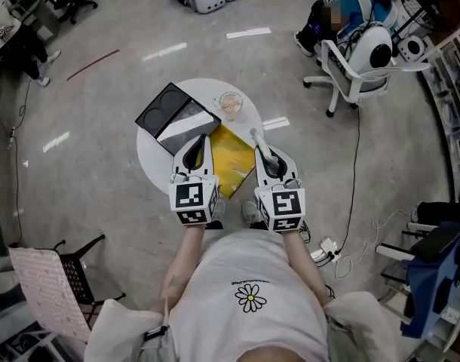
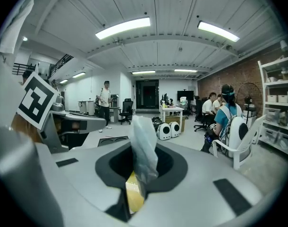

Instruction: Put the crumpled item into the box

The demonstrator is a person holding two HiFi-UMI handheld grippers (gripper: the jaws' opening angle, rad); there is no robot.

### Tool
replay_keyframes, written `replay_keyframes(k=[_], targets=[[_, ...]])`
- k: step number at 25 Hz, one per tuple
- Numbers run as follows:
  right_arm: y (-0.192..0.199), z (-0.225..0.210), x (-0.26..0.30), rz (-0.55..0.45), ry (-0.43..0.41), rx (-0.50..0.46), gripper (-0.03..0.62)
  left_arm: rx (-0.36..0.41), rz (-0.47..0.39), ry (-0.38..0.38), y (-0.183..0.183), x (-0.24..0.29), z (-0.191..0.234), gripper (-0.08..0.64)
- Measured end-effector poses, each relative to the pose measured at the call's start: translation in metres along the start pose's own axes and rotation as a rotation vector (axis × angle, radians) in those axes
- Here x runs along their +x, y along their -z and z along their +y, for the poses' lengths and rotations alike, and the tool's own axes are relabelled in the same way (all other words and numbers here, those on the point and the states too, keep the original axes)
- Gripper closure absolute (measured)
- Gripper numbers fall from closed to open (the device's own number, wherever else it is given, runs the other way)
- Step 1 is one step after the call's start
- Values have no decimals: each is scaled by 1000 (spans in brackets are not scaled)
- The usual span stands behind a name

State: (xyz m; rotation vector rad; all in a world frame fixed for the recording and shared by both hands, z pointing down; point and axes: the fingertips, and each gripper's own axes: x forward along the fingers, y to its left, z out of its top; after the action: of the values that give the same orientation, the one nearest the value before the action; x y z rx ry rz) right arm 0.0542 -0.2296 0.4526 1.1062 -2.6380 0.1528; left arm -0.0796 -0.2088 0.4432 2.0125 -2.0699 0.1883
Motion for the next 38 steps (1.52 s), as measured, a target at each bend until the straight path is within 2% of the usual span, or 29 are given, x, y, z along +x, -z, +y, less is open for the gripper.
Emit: replay_keyframes(k=[5, 8, 10, 12, 15, 17, 24, 28, 34, 38], targets=[[1, 0, 4, -2, -23, -6, 545, 2, -1, -7, 0, 4, 0, 560], [-11, 8, 7, -25, -59, -70, 545, -9, 0, -28, 0, 0, 5, 560], [-20, 13, 15, -26, -93, -176, 545, -8, -2, -34, -1, 1, 8, 560], [-22, 15, 27, 14, -120, -308, 545, -3, -5, -37, -4, 5, 12, 560], [-14, 19, 42, 73, -137, -499, 545, 6, -7, -45, -7, 5, 18, 560], [-6, 26, 51, 91, -178, -599, 545, 5, -7, -54, -4, 3, 22, 560], [42, 59, 81, 156, -351, -926, 545, -24, 3, -95, 1, -6, 39, 560], [77, 81, 92, 186, -448, -1077, 544, -55, 12, -125, 9, -14, 55, 560], [141, 105, 100, 280, -587, -1201, 544, -88, 27, -186, 21, -27, 77, 560], [177, 112, 105, 346, -632, -1251, 544, -105, 26, -215, 25, -36, 91, 560]])
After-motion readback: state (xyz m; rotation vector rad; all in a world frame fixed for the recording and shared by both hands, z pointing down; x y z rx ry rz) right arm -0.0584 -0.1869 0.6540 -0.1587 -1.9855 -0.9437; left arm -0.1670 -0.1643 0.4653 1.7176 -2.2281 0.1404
